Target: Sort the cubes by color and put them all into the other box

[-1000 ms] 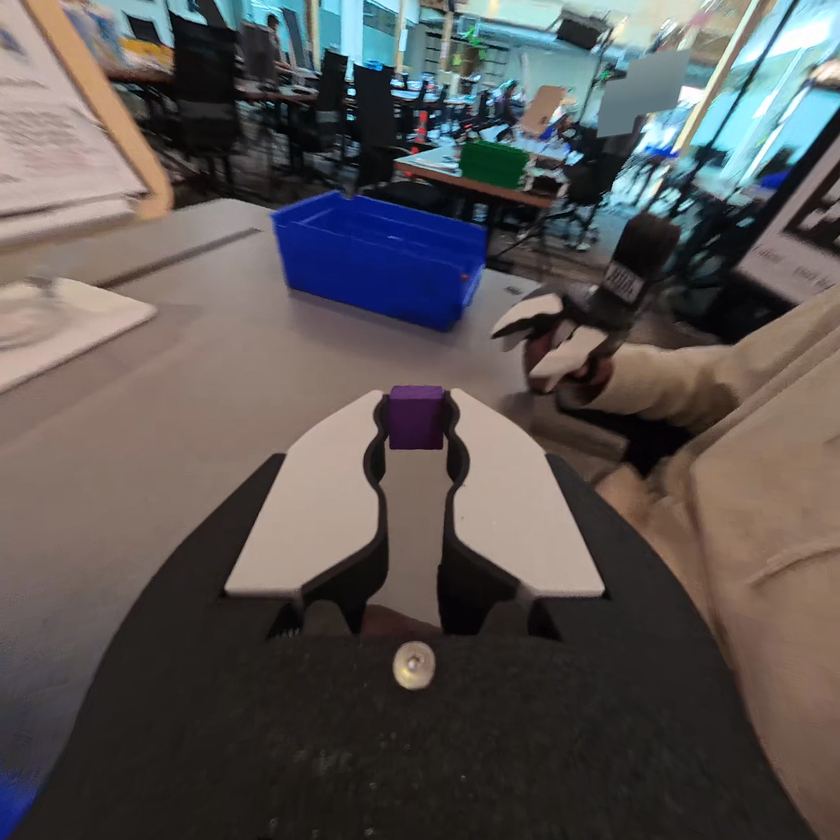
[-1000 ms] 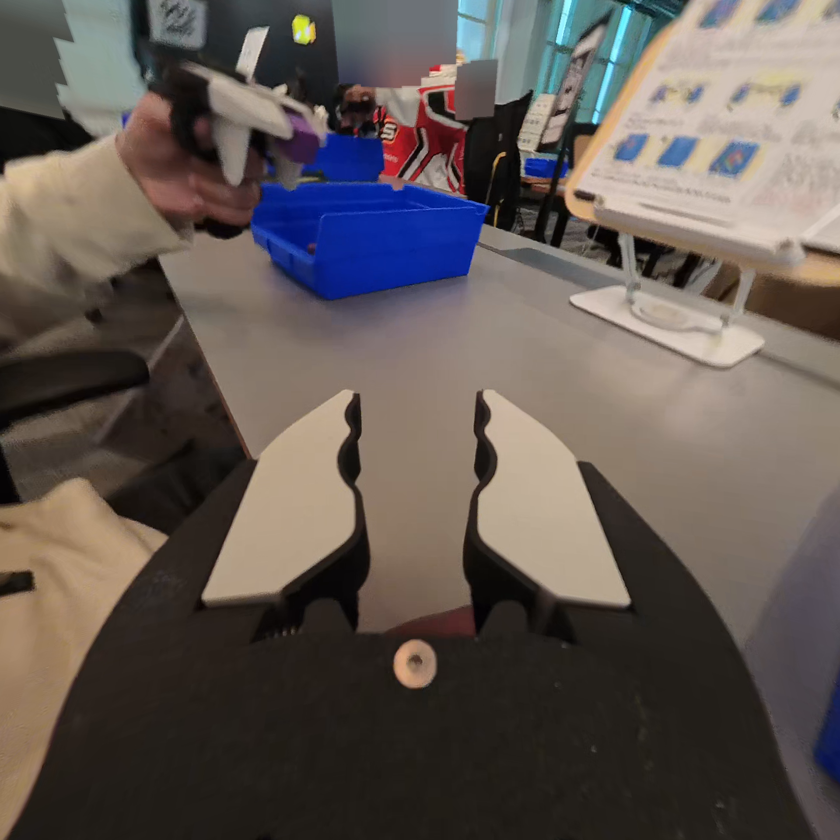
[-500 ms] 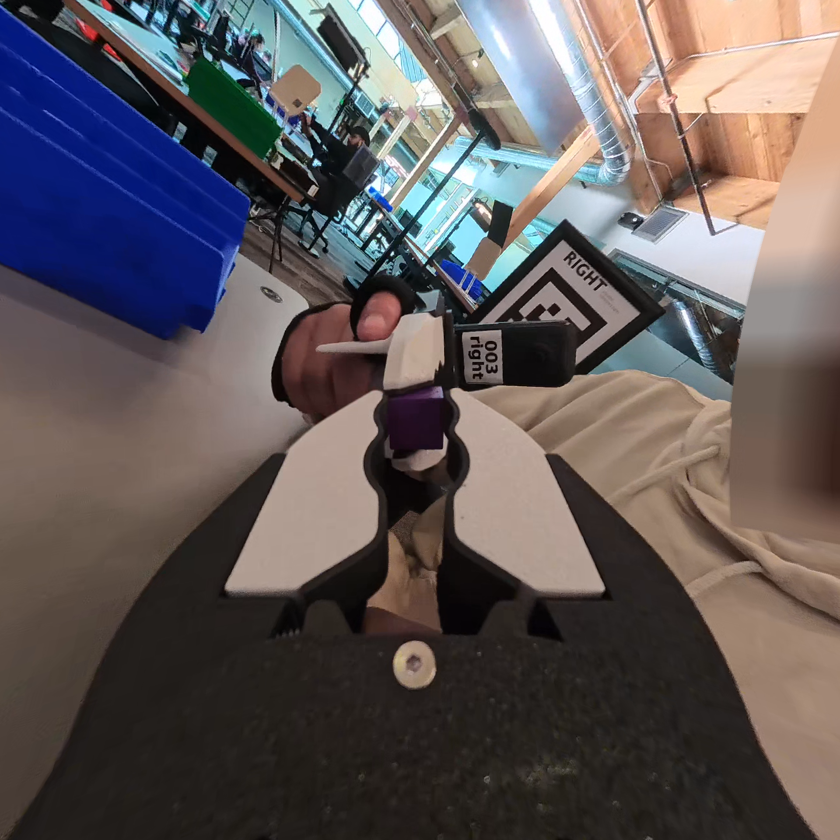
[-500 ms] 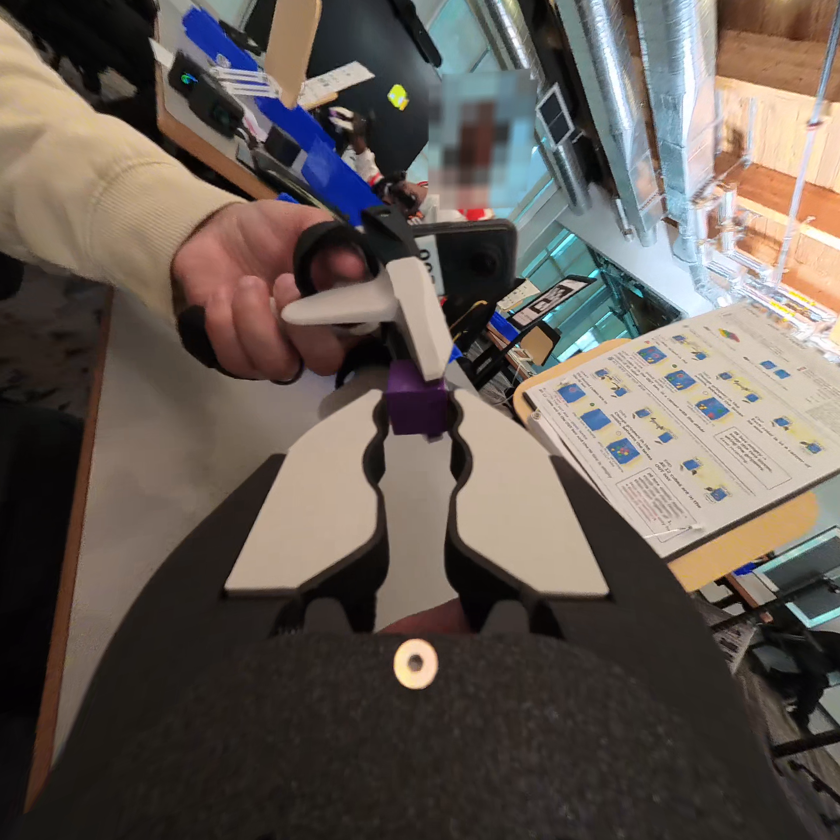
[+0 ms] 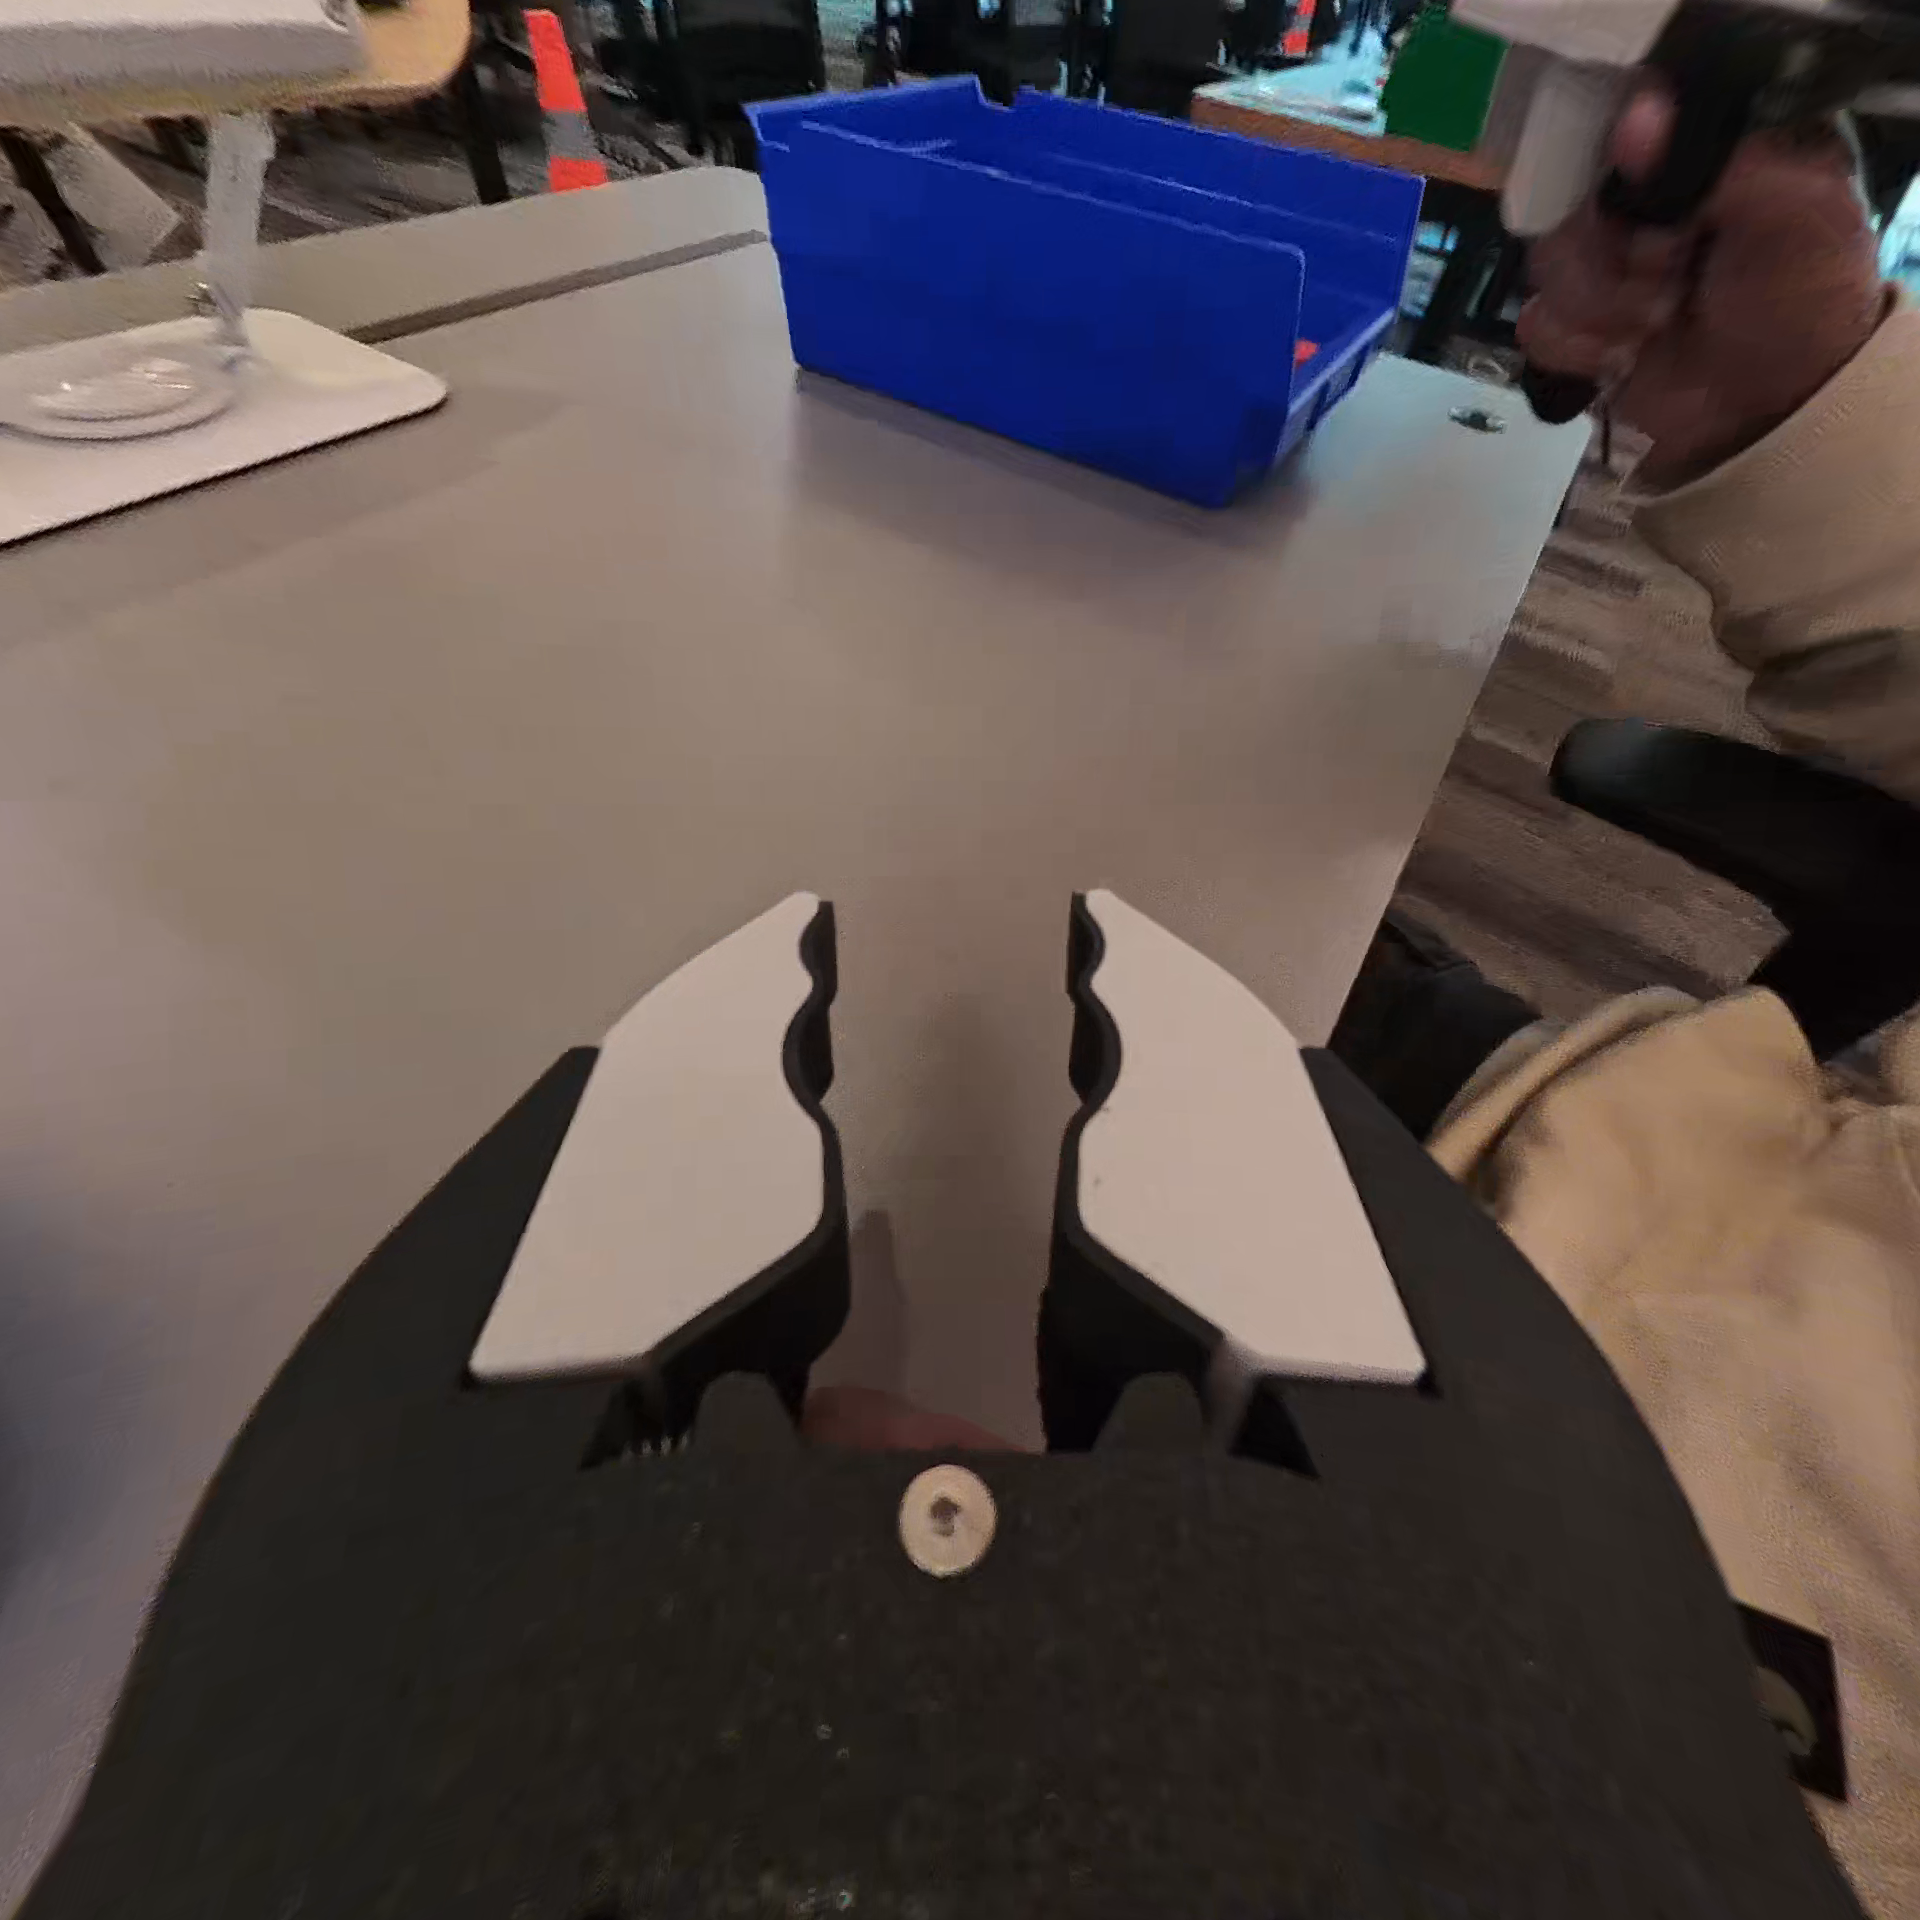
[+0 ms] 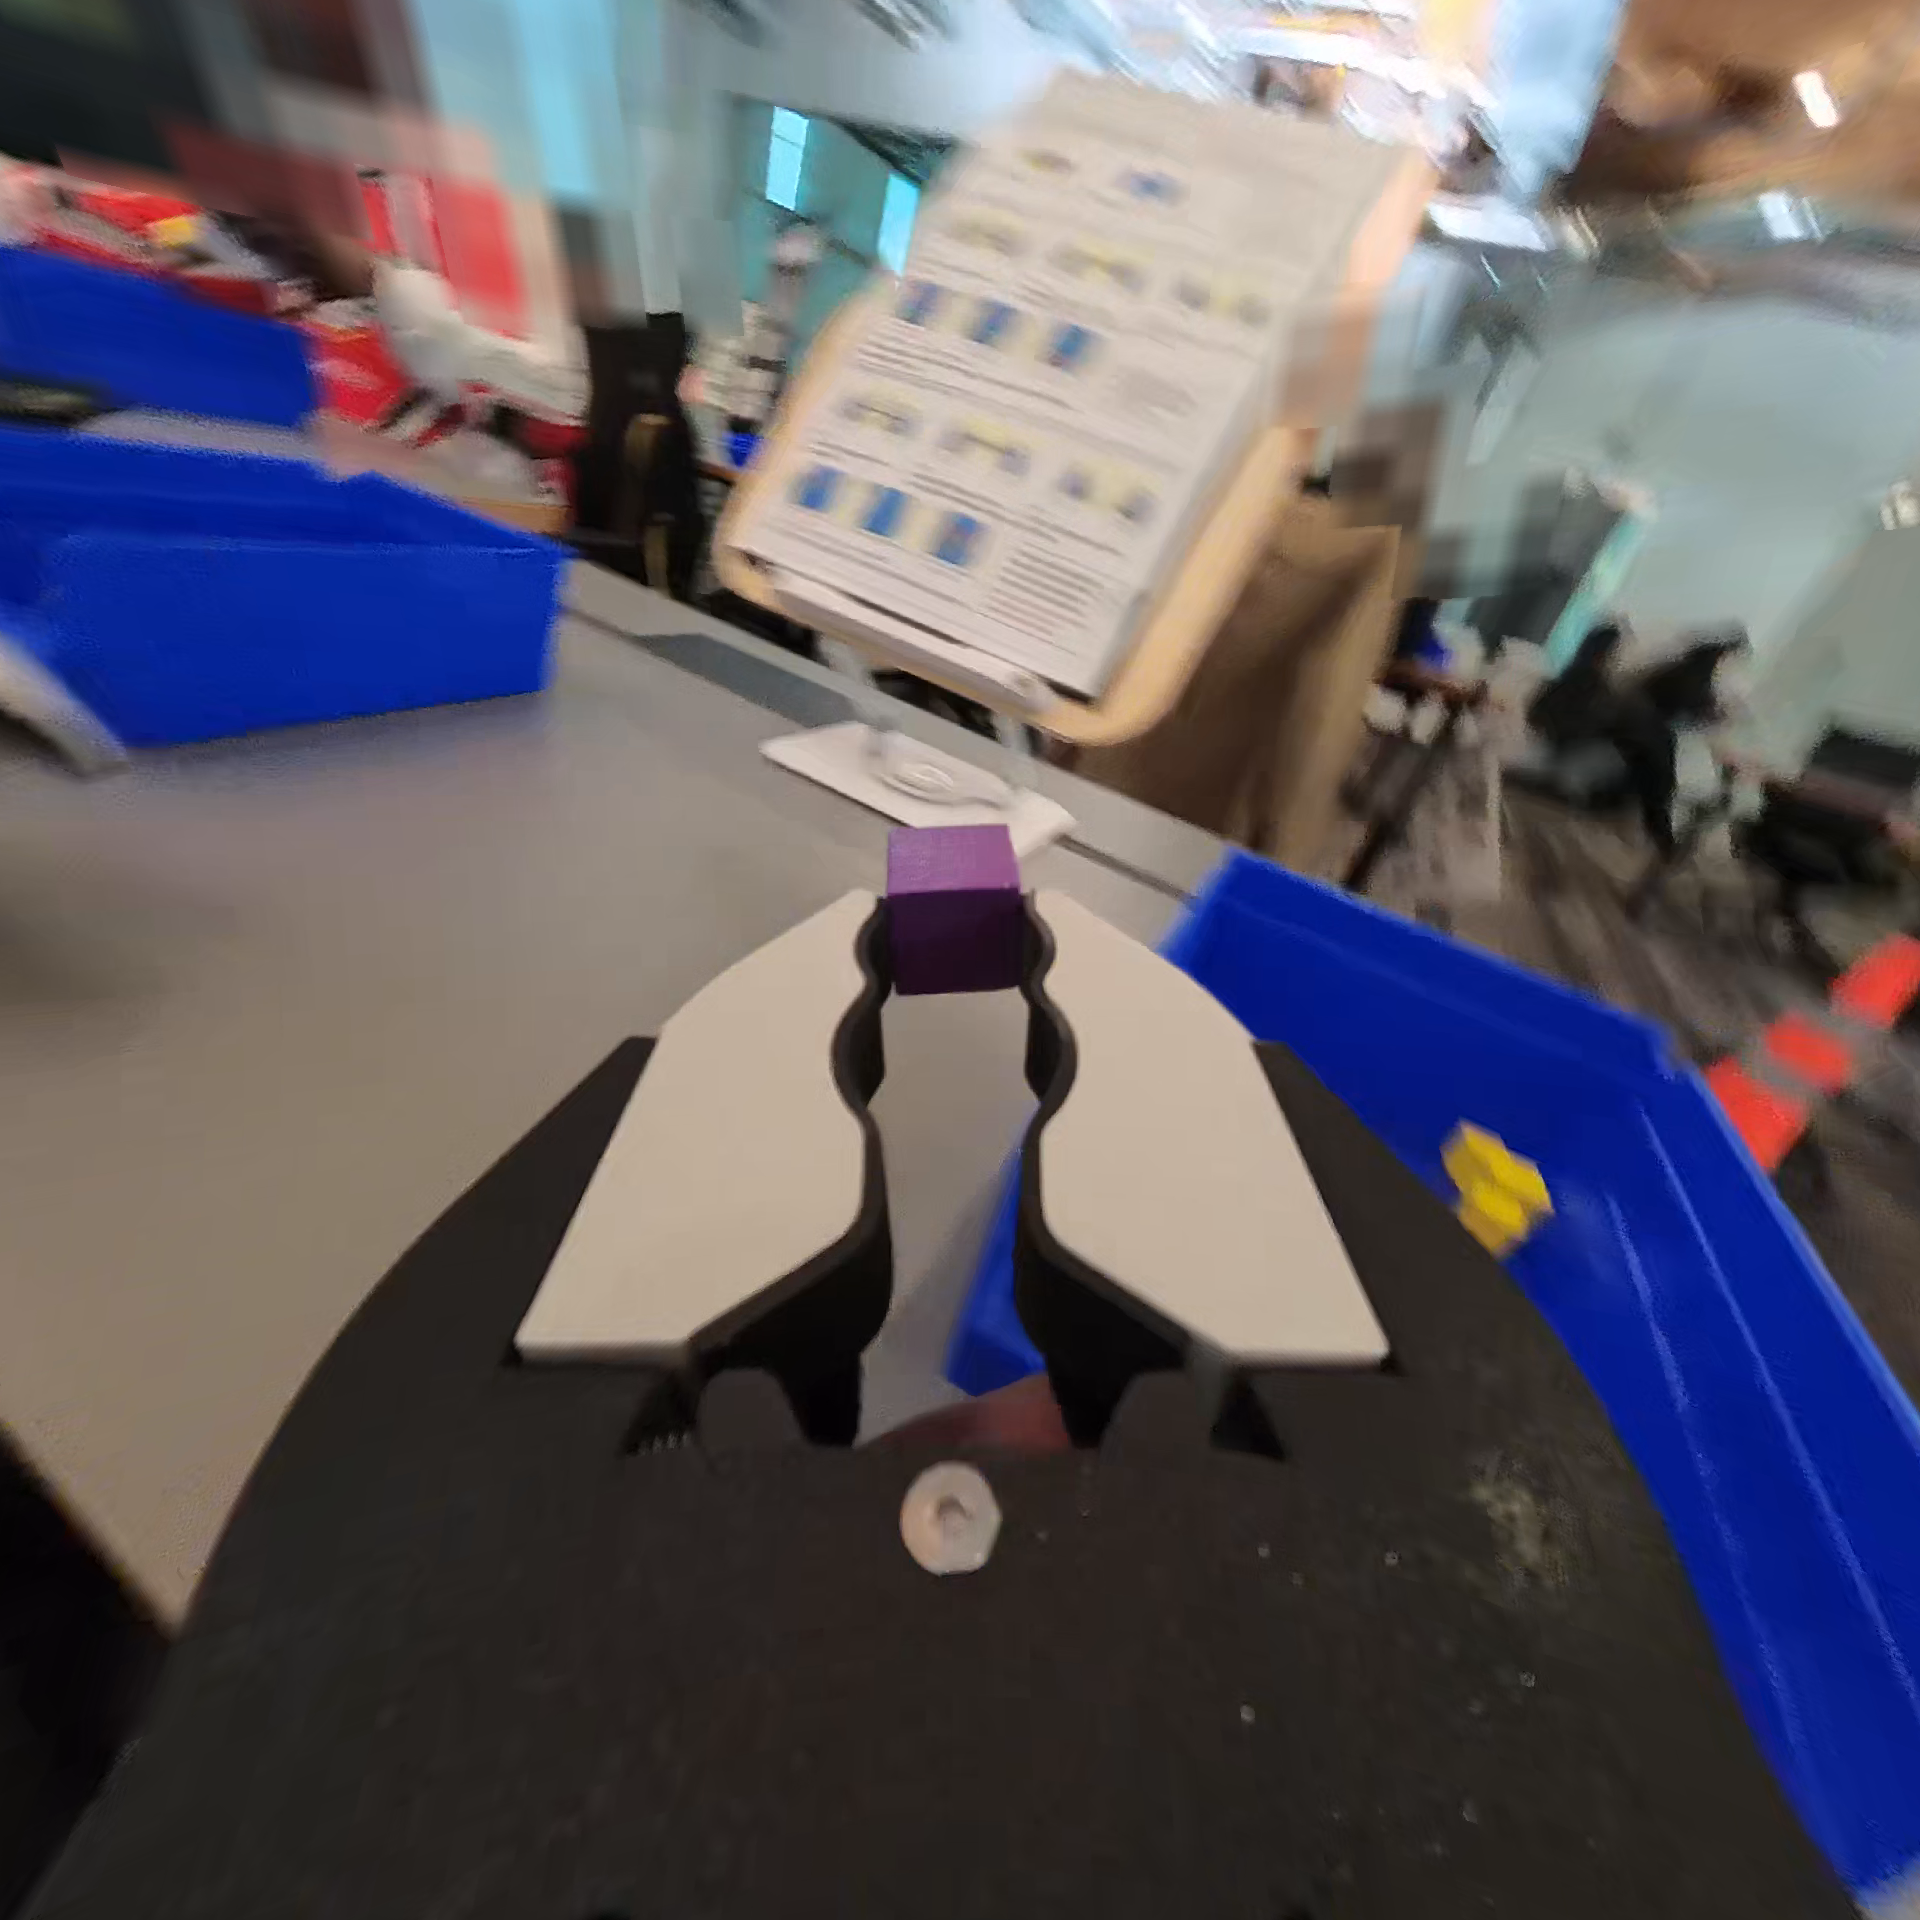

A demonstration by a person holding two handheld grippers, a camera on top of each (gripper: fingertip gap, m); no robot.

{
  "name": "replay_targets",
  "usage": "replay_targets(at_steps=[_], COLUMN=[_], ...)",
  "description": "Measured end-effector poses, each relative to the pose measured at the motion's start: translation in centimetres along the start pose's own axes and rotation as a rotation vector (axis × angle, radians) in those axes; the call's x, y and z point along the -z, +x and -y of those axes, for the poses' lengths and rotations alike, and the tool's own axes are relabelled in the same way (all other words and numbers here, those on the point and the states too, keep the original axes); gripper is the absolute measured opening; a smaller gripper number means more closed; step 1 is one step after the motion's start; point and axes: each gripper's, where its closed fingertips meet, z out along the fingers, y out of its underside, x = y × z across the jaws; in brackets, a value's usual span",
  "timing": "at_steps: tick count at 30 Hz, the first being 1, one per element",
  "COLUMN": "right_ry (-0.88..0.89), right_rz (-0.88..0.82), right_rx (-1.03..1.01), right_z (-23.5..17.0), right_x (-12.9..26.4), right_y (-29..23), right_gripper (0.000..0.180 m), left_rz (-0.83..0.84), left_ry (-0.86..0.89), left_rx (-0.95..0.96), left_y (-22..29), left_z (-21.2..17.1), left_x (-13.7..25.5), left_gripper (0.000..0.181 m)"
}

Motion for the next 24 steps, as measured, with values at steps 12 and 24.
replay_targets(at_steps=[12, 24], right_ry=[-0.912, -1.053], right_rz=[-0.017, 0.057], right_rx=[-0.320, -0.314], right_z=[-17.1, -21.0], right_x=[-15.6, -20.2], right_y=[14.4, 13.0], right_gripper=[0.024, 0.028], left_rz=[0.157, 0.148], left_ry=[-0.018, -0.016], left_rx=[-0.052, 0.019], left_y=[1.5, 1.0], left_z=[-0.1, -0.3], left_x=[-0.8, 0.3], left_gripper=[0.040, 0.043])
